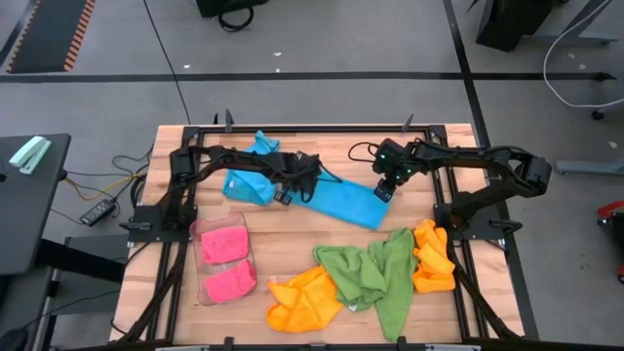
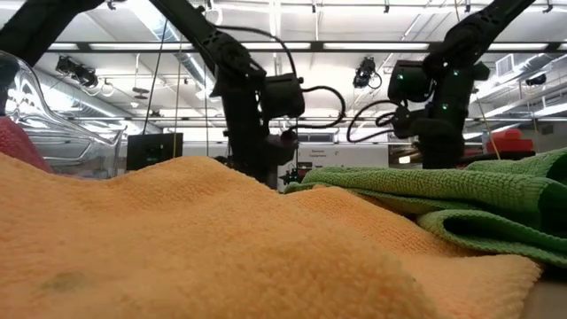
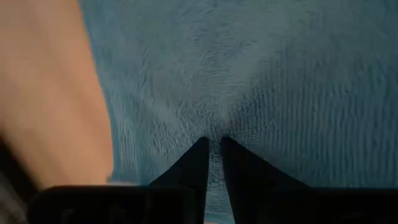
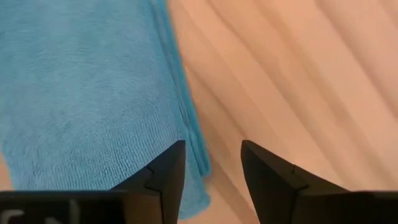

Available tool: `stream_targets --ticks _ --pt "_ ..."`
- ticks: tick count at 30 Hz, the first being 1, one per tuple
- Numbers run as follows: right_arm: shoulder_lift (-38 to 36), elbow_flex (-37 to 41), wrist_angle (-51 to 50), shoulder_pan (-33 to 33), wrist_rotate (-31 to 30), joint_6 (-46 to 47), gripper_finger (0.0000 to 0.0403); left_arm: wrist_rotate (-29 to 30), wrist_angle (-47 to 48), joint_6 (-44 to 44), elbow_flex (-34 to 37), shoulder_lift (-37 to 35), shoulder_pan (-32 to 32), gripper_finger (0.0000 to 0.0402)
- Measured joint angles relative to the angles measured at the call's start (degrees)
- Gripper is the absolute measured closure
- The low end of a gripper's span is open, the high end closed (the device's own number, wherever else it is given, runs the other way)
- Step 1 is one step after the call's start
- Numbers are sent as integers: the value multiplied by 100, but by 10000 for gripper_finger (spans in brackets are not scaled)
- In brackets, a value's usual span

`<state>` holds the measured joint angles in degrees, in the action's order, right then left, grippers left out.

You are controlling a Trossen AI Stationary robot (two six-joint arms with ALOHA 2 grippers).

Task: Fold microfiber towels
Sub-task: Fold the bottom blue microfiber cloth

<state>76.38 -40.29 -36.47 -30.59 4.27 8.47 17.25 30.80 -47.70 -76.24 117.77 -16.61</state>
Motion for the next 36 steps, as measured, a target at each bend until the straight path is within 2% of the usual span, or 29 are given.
stream_targets --ticks 4,8,13,14,16,21,24,27,36 --pt "2 -186 -20 0 0 -97 237 254 -711 -252 24 44 -308 347" --pt "0 -304 -22 0 0 -268 237 1174 -1416 -81 32 -9 -474 353" --pt "0 -321 -4 -2 0 -566 237 1247 -1369 -92 27 -479 -467 364" --pt "0 -321 -4 -2 0 -659 237 1158 -1327 -94 25 -586 -439 365" --pt "0 -321 -1 16 2 -829 237 608 -1080 -37 15 -786 -400 368" --pt "0 -321 77 341 448 -1150 237 -1653 -586 710 18 -871 -298 375" --pt "1 -321 70 695 772 -1163 237 -1942 -374 951 10 -667 -202 379" --pt "2 -319 100 1146 823 -1143 237 -1683 -328 991 21 -391 -211 384" --pt "2 -317 342 2240 730 -648 237 123 -791 539 14 46 -539 388"
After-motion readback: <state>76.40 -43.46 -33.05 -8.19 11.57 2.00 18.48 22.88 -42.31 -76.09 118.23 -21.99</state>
